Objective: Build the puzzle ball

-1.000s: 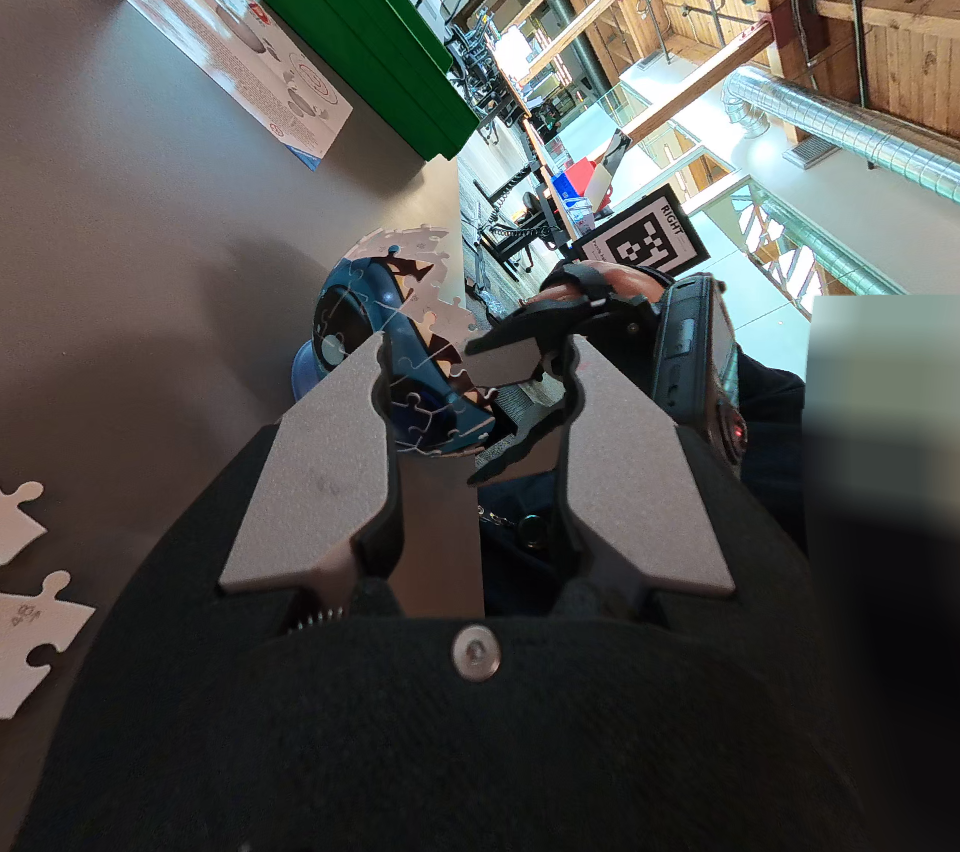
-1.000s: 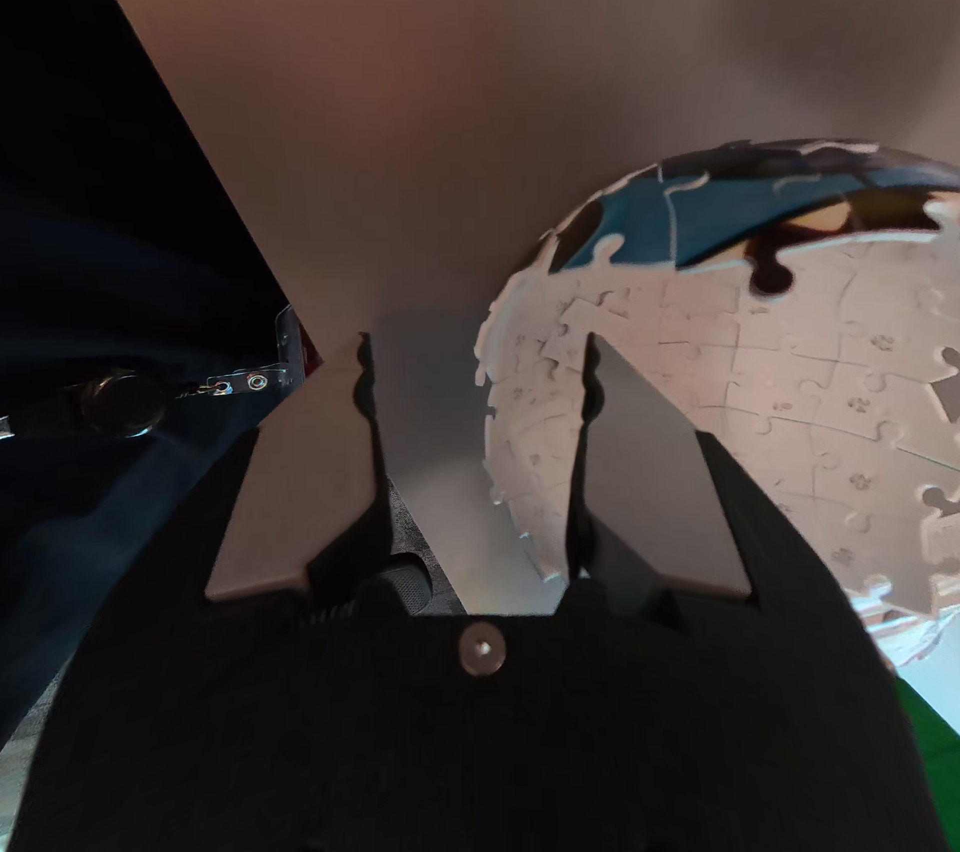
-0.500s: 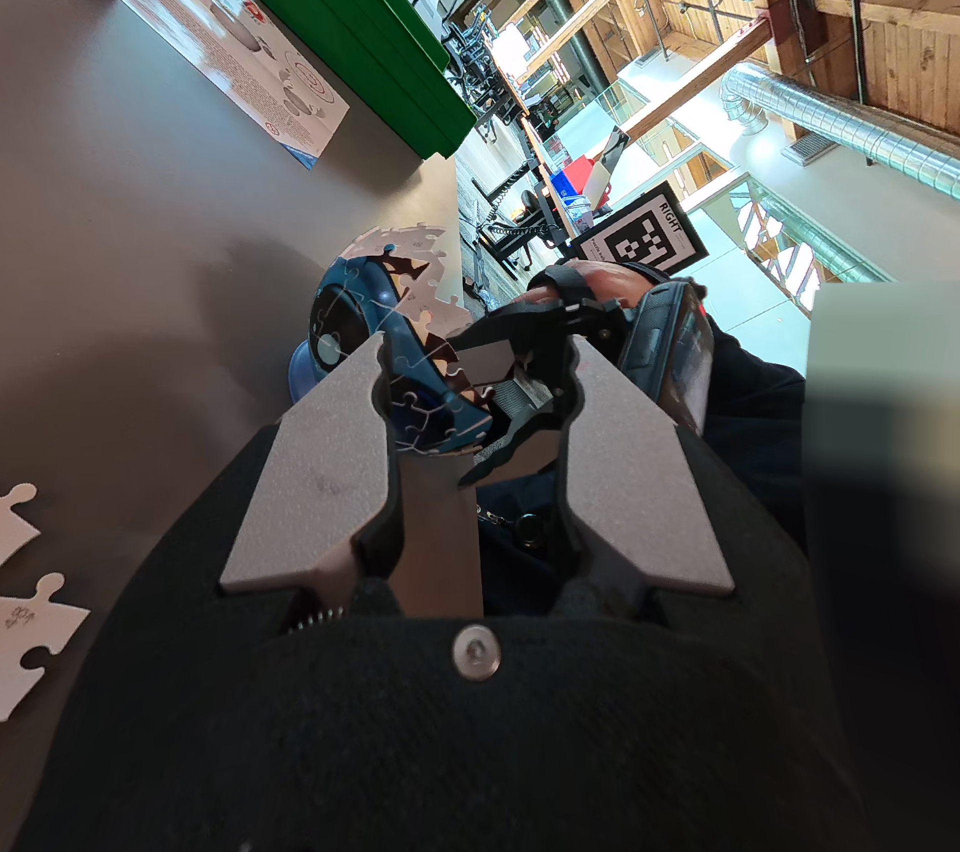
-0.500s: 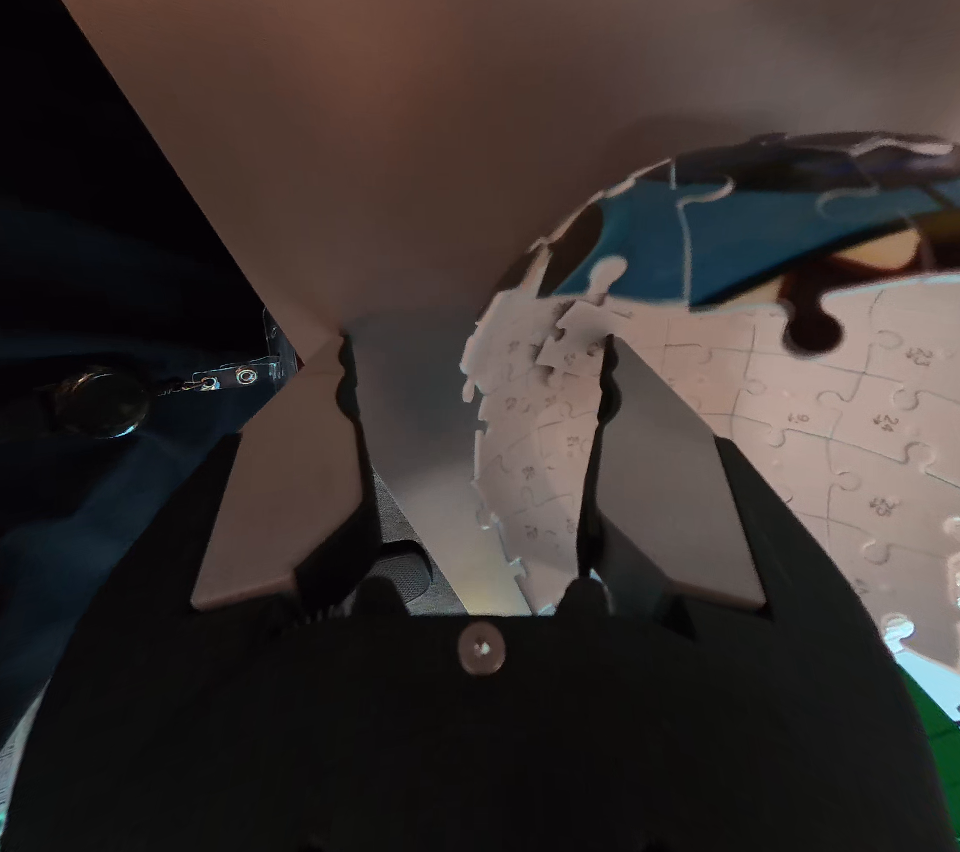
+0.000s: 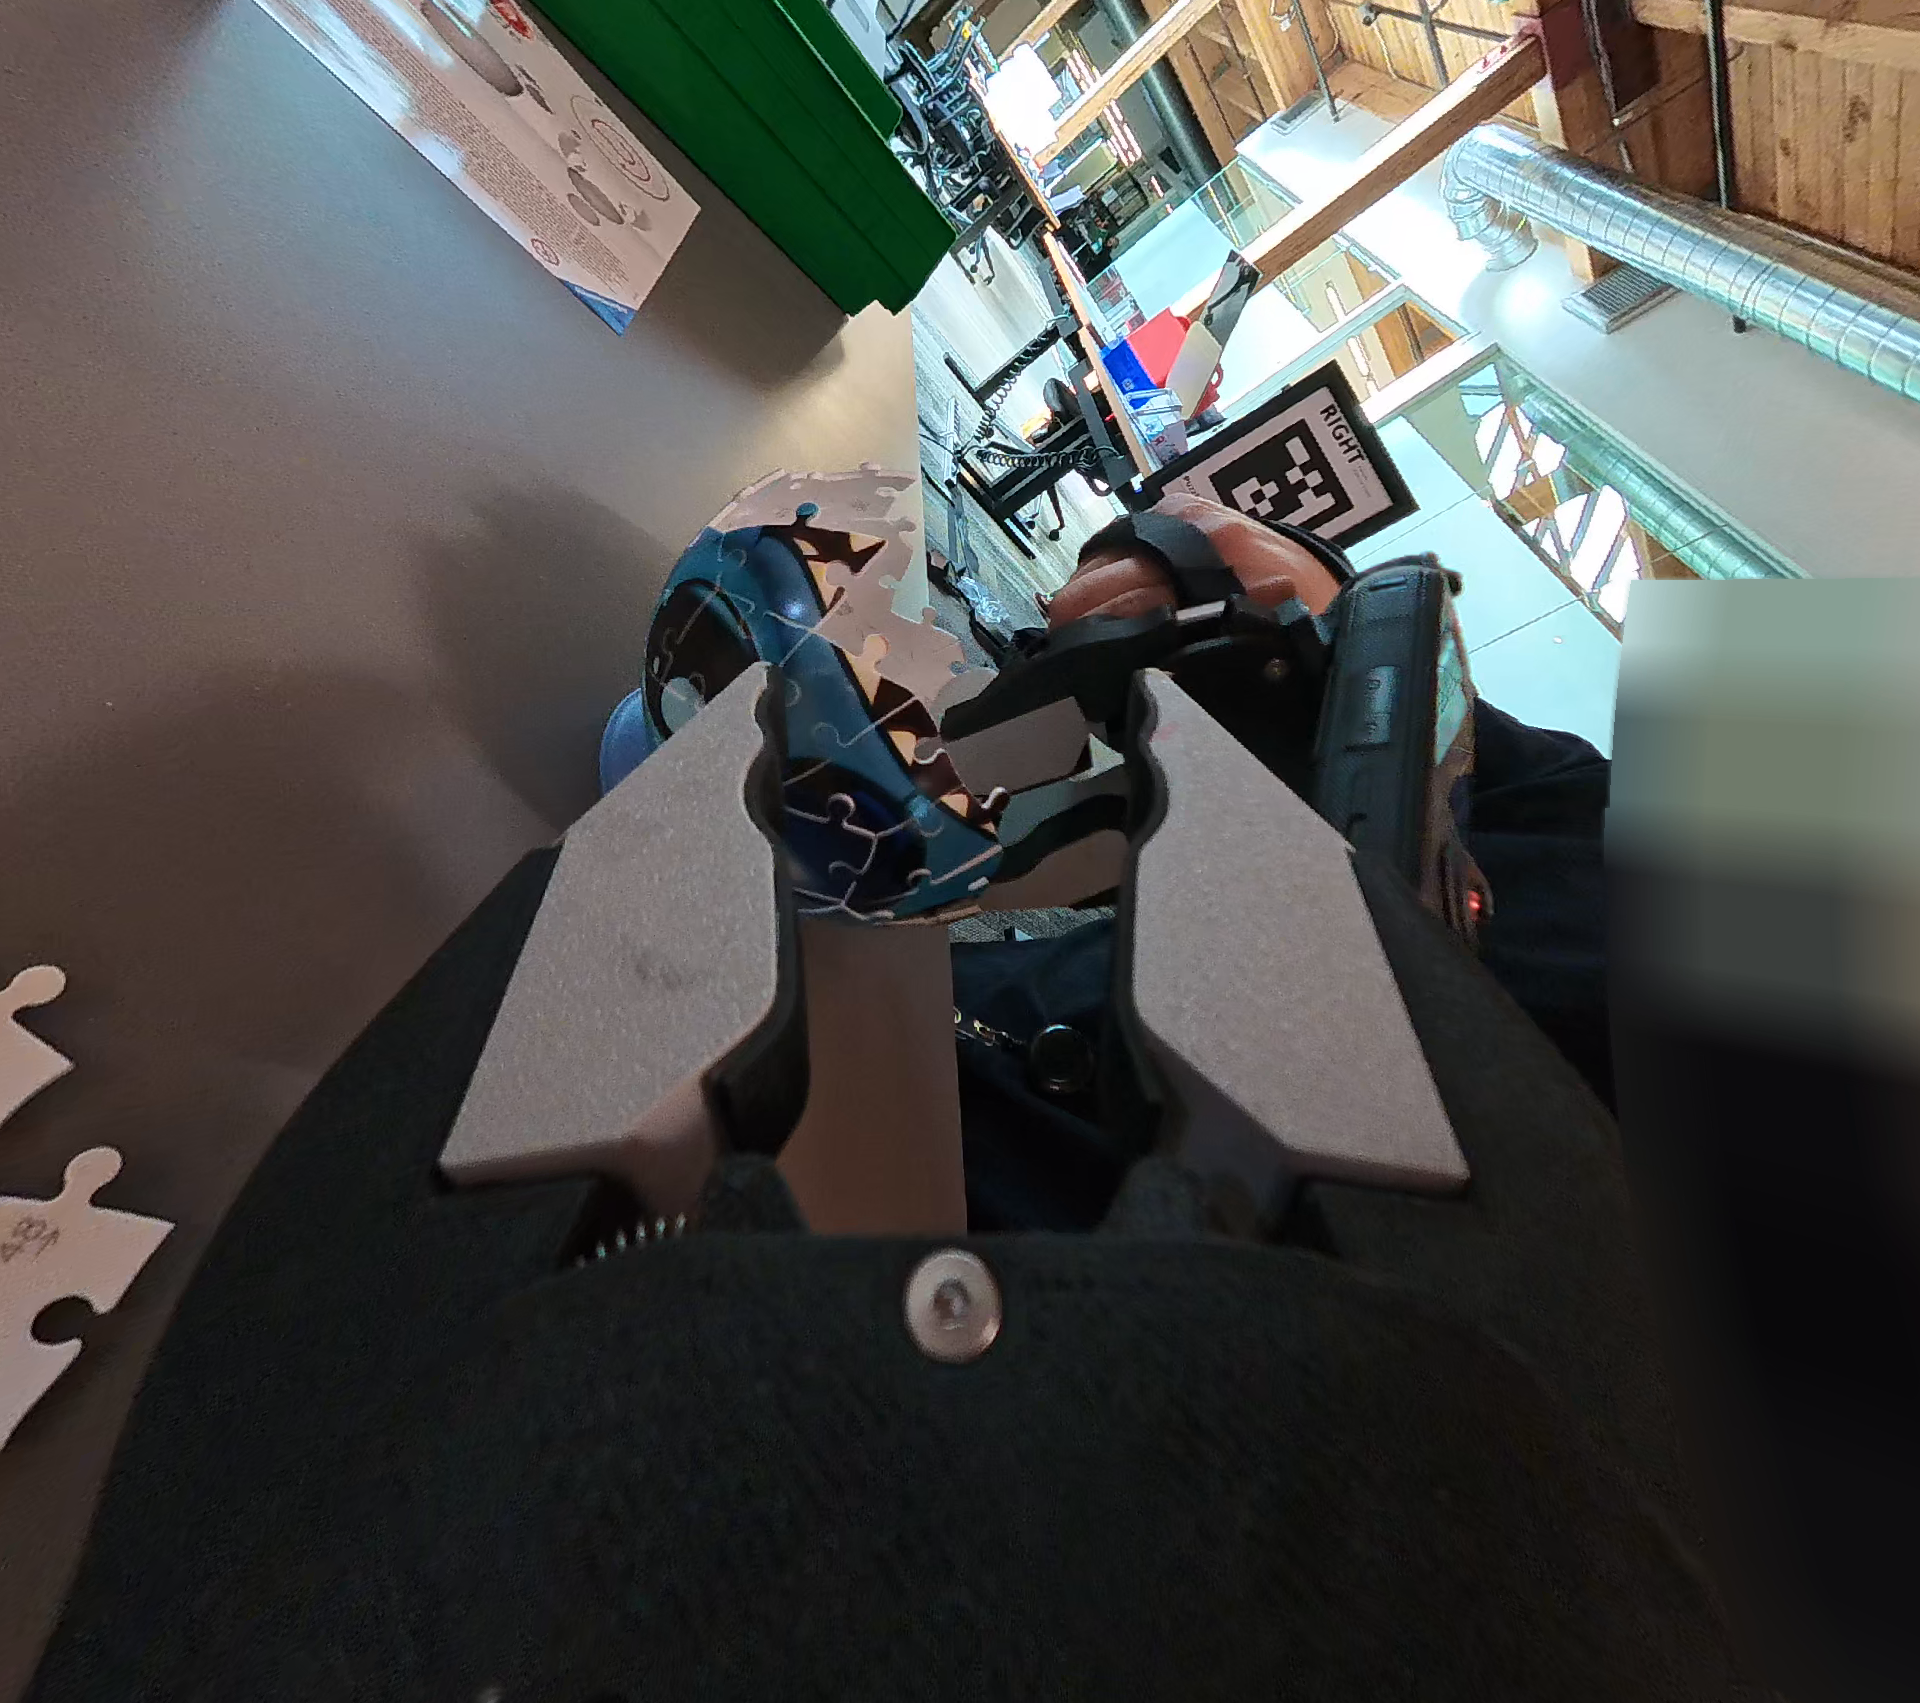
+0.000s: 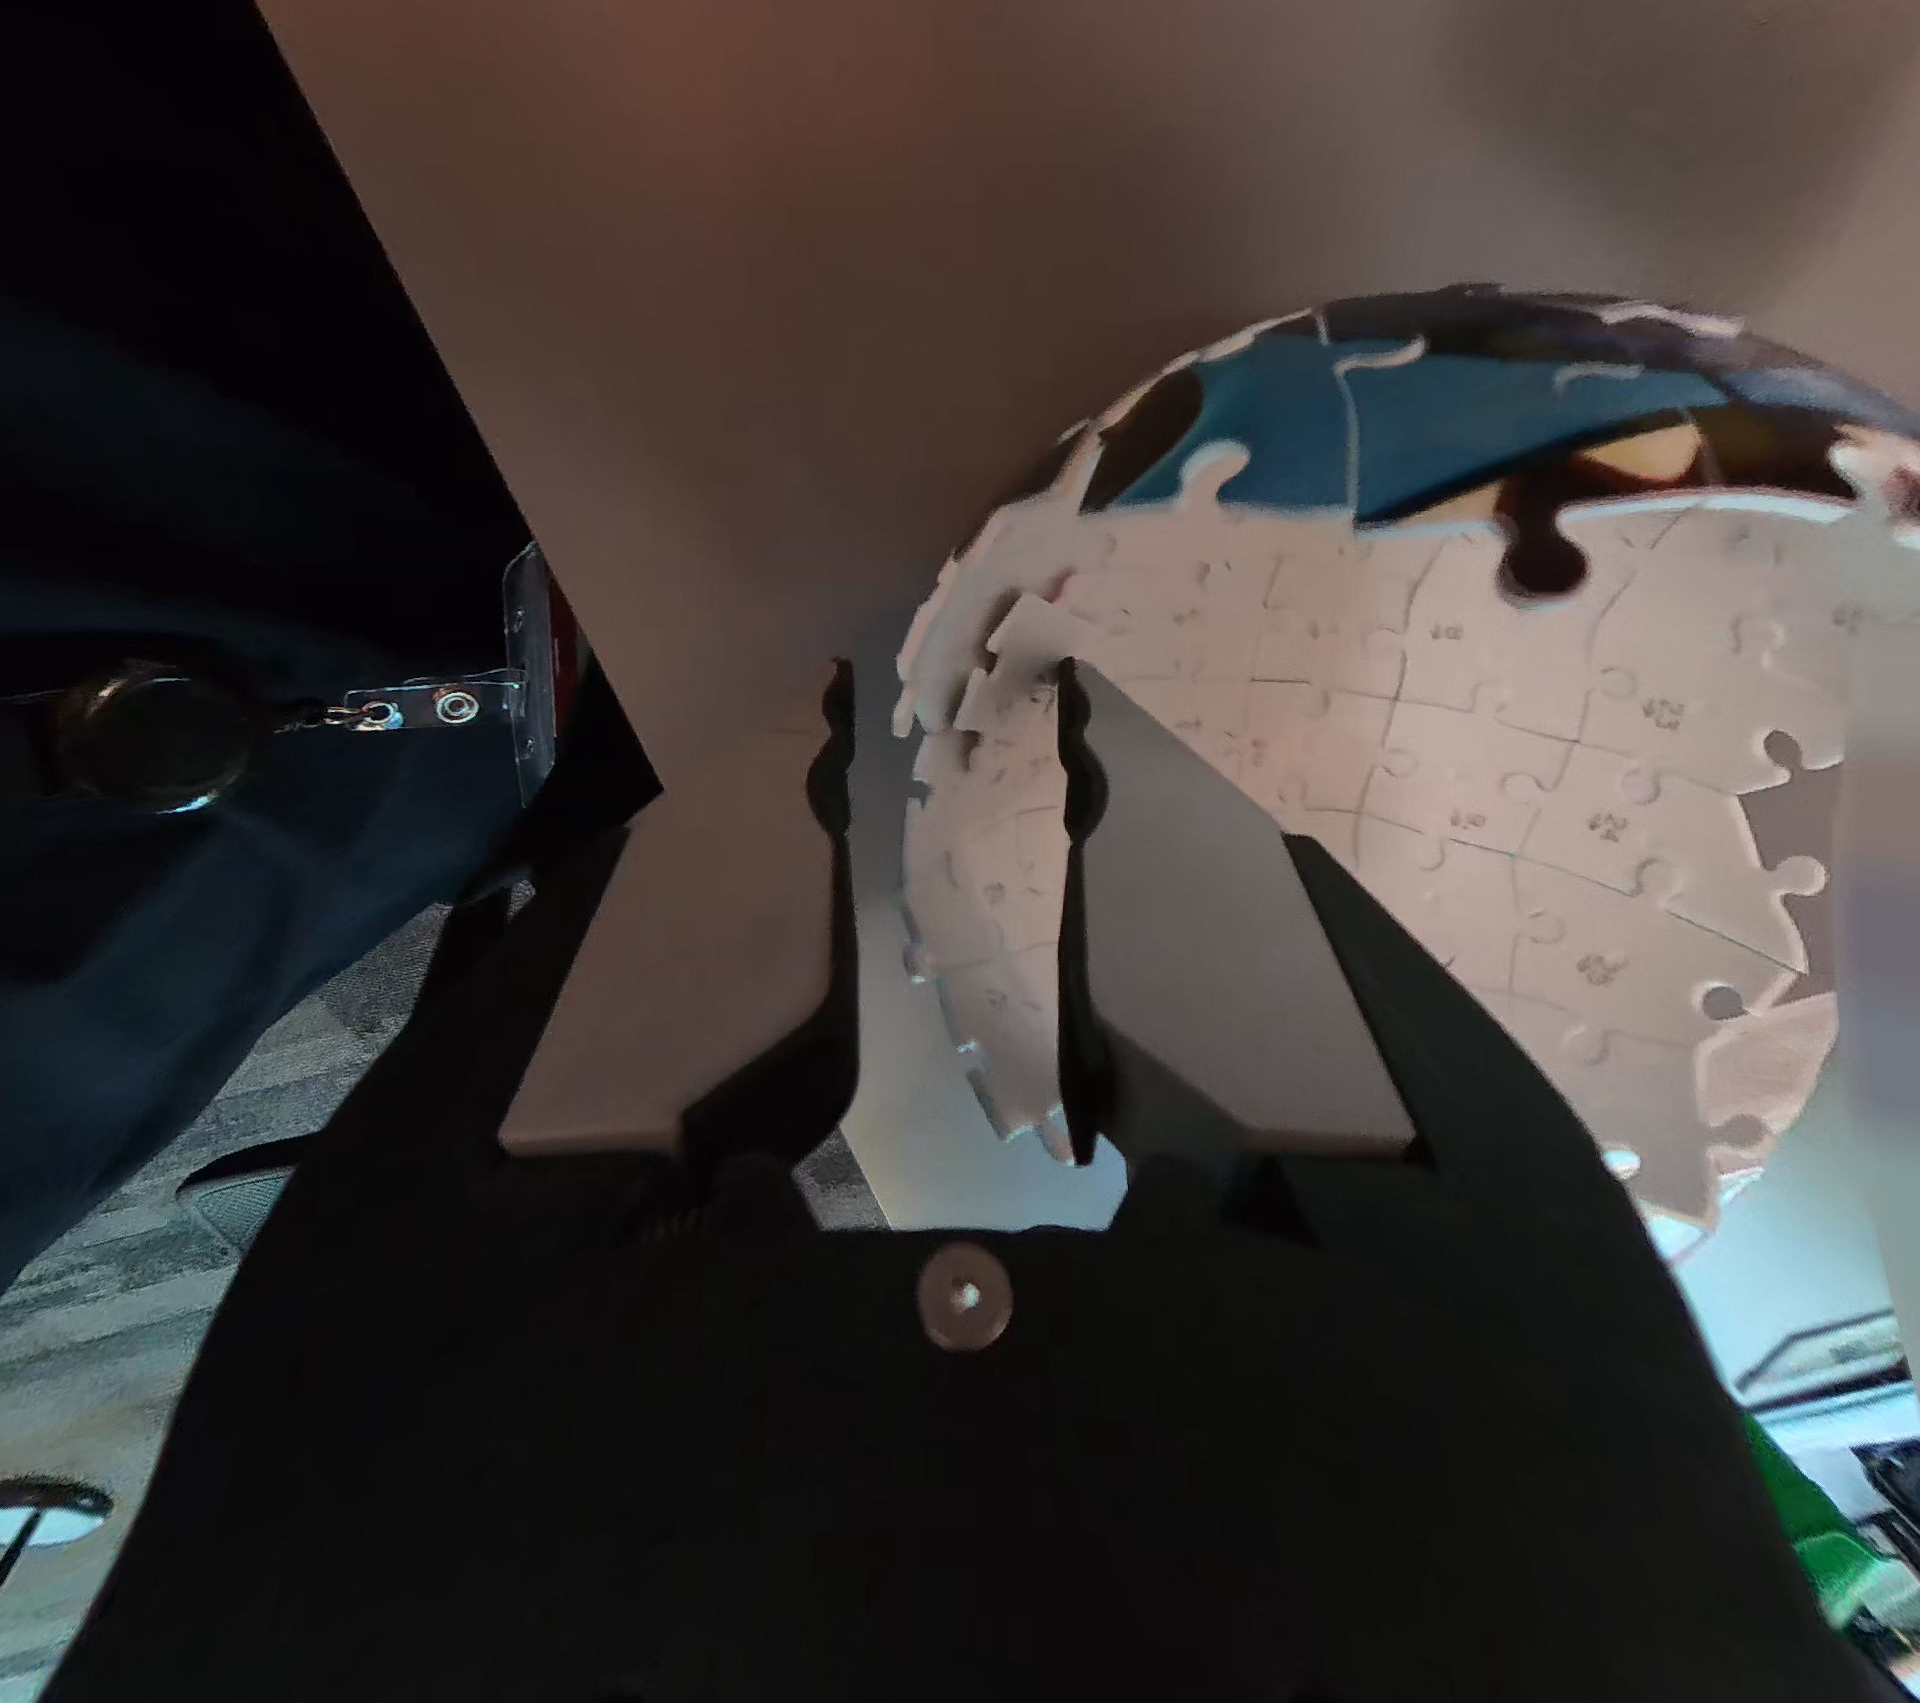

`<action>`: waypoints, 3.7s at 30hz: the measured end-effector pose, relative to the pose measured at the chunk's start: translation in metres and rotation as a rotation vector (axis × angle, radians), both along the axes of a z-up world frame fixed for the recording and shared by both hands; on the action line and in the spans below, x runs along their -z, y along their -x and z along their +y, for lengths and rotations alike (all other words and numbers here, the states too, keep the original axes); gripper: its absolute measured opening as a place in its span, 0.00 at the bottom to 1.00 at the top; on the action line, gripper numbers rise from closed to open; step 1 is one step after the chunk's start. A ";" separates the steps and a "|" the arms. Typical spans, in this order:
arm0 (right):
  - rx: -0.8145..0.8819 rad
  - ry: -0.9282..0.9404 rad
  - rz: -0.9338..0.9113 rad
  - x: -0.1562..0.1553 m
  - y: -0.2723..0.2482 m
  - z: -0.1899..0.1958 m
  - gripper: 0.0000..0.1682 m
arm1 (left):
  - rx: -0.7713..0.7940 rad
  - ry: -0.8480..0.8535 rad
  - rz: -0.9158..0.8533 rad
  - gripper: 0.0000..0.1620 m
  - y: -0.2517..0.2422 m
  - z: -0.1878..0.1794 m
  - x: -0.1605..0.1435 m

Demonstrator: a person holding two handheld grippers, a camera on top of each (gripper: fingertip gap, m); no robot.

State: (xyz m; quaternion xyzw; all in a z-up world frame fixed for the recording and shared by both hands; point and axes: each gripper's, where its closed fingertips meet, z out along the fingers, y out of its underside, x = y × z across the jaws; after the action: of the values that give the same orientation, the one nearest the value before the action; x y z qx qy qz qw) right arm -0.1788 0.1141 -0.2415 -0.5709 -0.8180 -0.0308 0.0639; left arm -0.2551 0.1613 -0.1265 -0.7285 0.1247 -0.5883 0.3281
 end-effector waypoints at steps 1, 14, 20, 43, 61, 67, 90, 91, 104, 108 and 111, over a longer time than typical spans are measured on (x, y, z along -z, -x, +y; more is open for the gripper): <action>0.007 0.012 0.002 0.000 0.000 -0.001 0.24 | 0.000 0.001 -0.002 0.39 0.000 0.000 0.000; 0.023 -0.055 0.012 0.004 0.004 0.013 0.42 | 0.001 0.003 -0.002 0.39 0.000 0.000 0.001; 0.059 -0.029 0.021 0.006 0.007 0.014 0.49 | 0.008 0.005 -0.003 0.39 -0.001 -0.001 0.002; -0.039 -0.015 -0.023 0.003 -0.002 0.003 0.21 | 0.009 0.007 -0.003 0.38 -0.002 -0.001 0.002; -0.051 0.124 0.021 -0.012 -0.003 -0.016 0.12 | 0.025 0.011 0.004 0.38 -0.005 -0.003 0.004; -0.036 0.202 0.048 -0.017 -0.002 -0.021 0.10 | 0.019 0.012 0.002 0.38 -0.004 -0.002 0.004; -0.040 0.343 0.187 -0.043 0.004 -0.037 0.11 | 0.070 0.002 0.032 0.43 -0.015 -0.009 0.009; -0.033 0.343 0.186 -0.043 0.004 -0.035 0.11 | 0.070 0.003 0.034 0.43 -0.015 -0.009 0.010; 0.173 0.108 0.059 -0.010 0.006 0.007 0.60 | 0.095 0.009 0.060 0.43 -0.024 -0.013 0.015; 0.193 0.101 0.026 0.002 0.006 0.006 0.61 | 0.083 0.010 0.058 0.41 -0.021 -0.012 0.015; 0.179 0.117 0.009 0.005 0.004 0.004 0.61 | 0.058 0.026 0.050 0.41 -0.017 -0.009 0.016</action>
State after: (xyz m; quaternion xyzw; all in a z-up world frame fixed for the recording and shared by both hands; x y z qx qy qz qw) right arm -0.1828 0.1180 -0.2467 -0.6445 -0.7638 0.0139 0.0311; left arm -0.2378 0.1525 -0.1421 -0.7432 0.1463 -0.5809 0.2981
